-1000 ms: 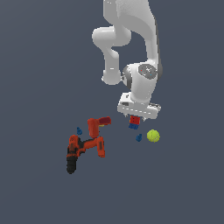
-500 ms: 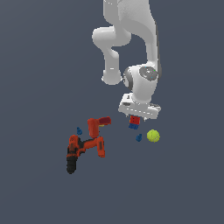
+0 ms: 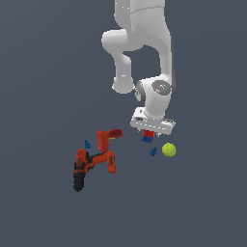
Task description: Pick up a designated object from a clutter of objects.
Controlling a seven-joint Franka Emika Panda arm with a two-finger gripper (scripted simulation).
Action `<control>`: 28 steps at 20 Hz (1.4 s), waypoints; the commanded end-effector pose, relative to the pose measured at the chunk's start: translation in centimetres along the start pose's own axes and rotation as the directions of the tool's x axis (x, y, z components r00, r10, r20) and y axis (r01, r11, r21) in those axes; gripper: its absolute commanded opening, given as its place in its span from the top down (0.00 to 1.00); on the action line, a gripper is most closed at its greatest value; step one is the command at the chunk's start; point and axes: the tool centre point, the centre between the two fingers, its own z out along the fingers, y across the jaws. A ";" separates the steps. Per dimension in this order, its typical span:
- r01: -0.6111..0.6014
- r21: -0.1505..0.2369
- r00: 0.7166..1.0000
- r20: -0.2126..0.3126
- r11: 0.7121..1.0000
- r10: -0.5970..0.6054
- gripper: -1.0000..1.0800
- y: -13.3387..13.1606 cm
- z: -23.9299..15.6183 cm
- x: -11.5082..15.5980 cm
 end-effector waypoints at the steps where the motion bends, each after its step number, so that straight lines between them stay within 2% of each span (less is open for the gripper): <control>1: 0.000 0.000 1.000 0.000 1.000 0.000 0.04 0.0 1.1 0.0; 8: -0.001 0.000 1.000 0.000 1.000 0.001 0.04 0.0 2.3 0.0; 9: -0.001 0.000 1.000 0.000 1.000 0.001 1.00 0.0 2.3 0.0; 21: 0.000 0.001 1.000 -0.001 1.000 0.000 1.00 -0.1 2.1 0.0; 28: 0.000 0.001 1.000 -0.001 1.000 0.000 1.00 0.3 0.2 1.0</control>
